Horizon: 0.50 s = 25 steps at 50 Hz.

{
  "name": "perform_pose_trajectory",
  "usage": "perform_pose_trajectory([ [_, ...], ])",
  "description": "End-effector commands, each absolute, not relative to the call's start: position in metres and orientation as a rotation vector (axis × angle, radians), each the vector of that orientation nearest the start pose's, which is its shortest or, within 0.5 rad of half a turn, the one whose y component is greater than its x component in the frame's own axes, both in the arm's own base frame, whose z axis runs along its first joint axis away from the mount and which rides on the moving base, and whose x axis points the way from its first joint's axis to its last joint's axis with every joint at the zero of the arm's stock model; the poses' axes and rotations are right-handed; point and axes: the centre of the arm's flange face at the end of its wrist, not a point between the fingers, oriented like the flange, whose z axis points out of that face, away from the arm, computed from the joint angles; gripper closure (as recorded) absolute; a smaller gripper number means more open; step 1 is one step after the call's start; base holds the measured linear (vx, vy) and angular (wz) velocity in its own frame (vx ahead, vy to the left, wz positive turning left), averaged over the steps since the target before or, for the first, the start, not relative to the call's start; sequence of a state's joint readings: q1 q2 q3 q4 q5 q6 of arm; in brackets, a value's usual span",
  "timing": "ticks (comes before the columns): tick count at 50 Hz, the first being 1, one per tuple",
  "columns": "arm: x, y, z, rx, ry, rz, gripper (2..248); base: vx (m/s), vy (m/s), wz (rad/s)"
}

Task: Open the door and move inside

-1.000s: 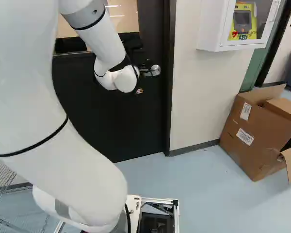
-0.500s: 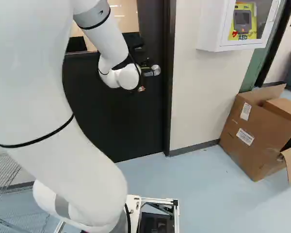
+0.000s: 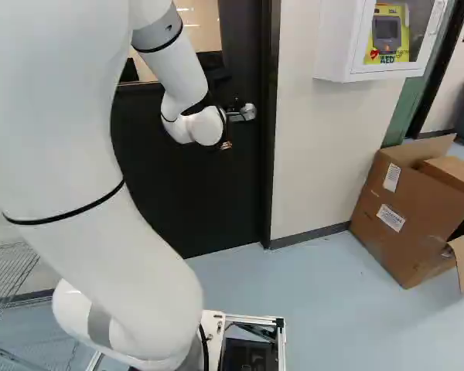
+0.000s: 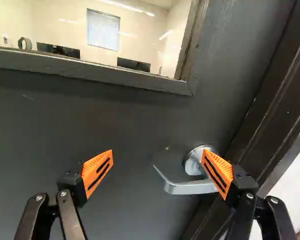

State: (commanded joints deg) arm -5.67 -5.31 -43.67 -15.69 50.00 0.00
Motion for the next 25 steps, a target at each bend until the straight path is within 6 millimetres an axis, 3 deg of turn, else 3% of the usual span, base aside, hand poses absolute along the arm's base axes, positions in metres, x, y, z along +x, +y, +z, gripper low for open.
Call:
perform_pose_trajectory([
  [25, 0.511, -0.031, 0.480, -2.329, -0.317, -2.129, 3, 0.000, 0.000, 0.000],
])
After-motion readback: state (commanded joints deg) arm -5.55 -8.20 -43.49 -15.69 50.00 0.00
